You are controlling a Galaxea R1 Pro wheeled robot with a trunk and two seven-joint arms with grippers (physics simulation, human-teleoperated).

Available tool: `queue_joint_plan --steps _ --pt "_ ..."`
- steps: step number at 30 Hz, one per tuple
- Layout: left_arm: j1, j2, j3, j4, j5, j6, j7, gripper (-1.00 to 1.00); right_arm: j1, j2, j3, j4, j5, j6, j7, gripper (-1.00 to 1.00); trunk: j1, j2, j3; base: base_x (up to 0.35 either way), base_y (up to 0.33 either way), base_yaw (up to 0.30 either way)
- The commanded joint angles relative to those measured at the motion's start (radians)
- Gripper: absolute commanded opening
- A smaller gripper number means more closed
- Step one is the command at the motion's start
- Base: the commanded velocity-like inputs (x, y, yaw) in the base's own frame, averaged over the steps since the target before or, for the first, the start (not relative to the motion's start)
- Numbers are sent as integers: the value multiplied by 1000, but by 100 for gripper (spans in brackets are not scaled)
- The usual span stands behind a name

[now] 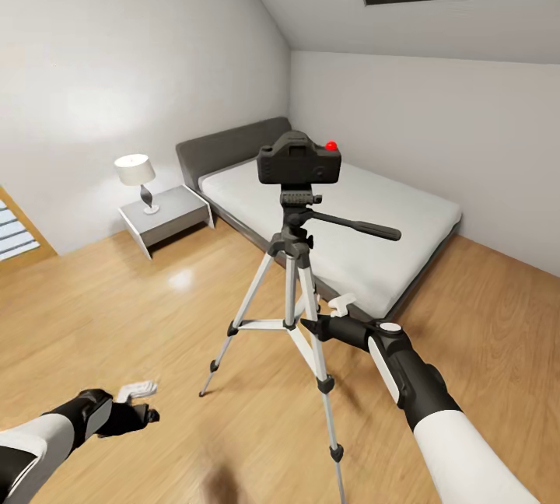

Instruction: Attach the digital camera to the camera tripod in the bedroom.

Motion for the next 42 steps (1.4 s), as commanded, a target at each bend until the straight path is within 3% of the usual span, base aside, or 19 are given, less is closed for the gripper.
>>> queue_joint_plan --steps 1,6,12,16,23,27,30,33,37,42 --pt "21 2 -5 0 19 -22 11 100 0 0 -1 5 93 1 2 -100 1 -2 -2 0 0 0" --pt "121 6 -5 3 44 -170 60 100 0 0 -1 5 93 1 2 -100 1 -2 -2 0 0 0" --pt "200 1 -4 4 55 -234 80 100 0 -1 -1 5 93 1 3 -100 1 -2 -2 0 0 0" --pt "238 -2 -3 4 82 -246 84 100 0 -2 -1 5 93 1 3 -100 1 -2 -2 0 0 0" --pt "318 -3 -2 4 209 -266 98 100 0 -2 -1 5 94 1 3 -100 1 -2 -2 0 0 0" --pt "379 -4 -2 4 326 -300 139 100 0 -2 -1 5 95 2 3 -100 1 -2 -2 0 0 0" --pt "415 -5 -3 5 391 -305 202 100 0 -2 -1 5 95 2 3 -100 1 -2 -2 0 0 0" --pt "425 -8 -3 5 407 -305 246 100 0 -1 -1 5 95 2 3 -100 1 -2 -2 0 0 0" --pt "447 -30 -3 5 420 -304 337 100 0 -2 -1 5 94 3 2 -100 1 -2 -2 0 0 0" --pt "478 -51 -3 5 423 -304 391 100 0 -4 -2 5 93 3 3 -100 1 -2 -2 0 0 0"
